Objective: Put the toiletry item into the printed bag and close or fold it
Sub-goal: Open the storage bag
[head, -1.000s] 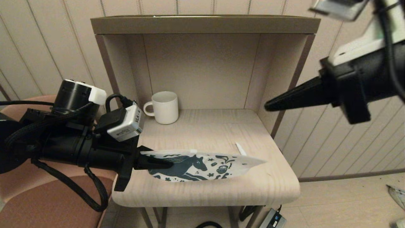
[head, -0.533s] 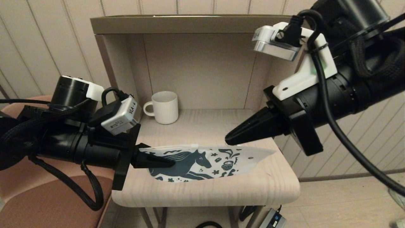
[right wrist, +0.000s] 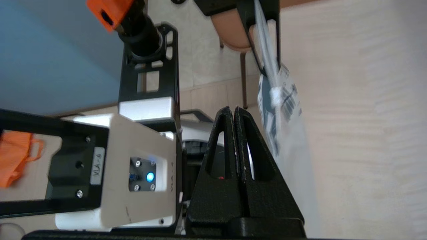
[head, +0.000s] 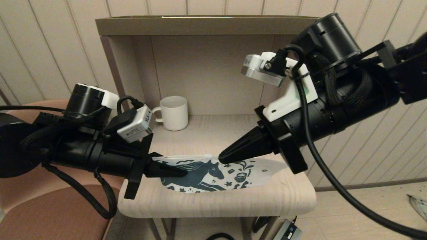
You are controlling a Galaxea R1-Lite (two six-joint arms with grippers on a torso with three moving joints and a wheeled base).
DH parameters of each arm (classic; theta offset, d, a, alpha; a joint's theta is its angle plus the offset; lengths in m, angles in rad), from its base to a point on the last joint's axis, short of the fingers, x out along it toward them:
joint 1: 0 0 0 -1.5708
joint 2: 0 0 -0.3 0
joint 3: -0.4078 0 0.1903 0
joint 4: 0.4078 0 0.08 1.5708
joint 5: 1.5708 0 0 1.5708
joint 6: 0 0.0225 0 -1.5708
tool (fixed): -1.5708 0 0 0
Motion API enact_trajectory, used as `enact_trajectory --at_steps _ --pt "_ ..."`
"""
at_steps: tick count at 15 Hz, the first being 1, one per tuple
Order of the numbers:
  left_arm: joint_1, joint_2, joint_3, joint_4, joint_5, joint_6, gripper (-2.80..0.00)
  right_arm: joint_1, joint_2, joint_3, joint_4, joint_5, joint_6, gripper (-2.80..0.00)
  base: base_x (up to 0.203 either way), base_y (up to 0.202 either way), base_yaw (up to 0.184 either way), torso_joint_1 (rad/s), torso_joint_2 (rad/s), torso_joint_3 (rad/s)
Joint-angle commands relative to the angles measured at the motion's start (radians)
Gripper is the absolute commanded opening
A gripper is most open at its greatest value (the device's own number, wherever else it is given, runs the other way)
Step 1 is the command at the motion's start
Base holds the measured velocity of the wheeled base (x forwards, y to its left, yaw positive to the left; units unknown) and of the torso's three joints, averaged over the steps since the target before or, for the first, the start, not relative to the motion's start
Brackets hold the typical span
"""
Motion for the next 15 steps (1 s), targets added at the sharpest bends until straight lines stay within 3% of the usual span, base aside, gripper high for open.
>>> enact_trajectory --at_steps 1,6,7,15 --pt "0.0 0.015 -0.001 -0.002 -0.005 0.003 -2.8 -0.001 -0.004 0.005 -0.005 0.003 -0.004 -2.8 0.0 0.0 0.0 0.0 0.0 0.0" --pt "0.0 0.016 -0.001 -0.002 -0.003 0.004 -2.8 -0.005 -0.01 0.014 -0.078 -0.009 0.004 -2.8 0.0 0.0 0.0 0.0 0.0 0.0" --pt "0.0 0.015 -0.001 -0.002 -0.003 0.004 -2.8 -0.005 -0.008 0.025 -0.083 -0.019 0.003 0.0 0.0 0.0 0.0 0.0 0.0 0.0" --pt "0.0 0.01 0.004 -0.002 -0.003 0.006 -2.8 0.002 0.006 0.026 -0.084 -0.033 0.001 0.0 0.0 0.0 0.0 0.0 0.0 0.0"
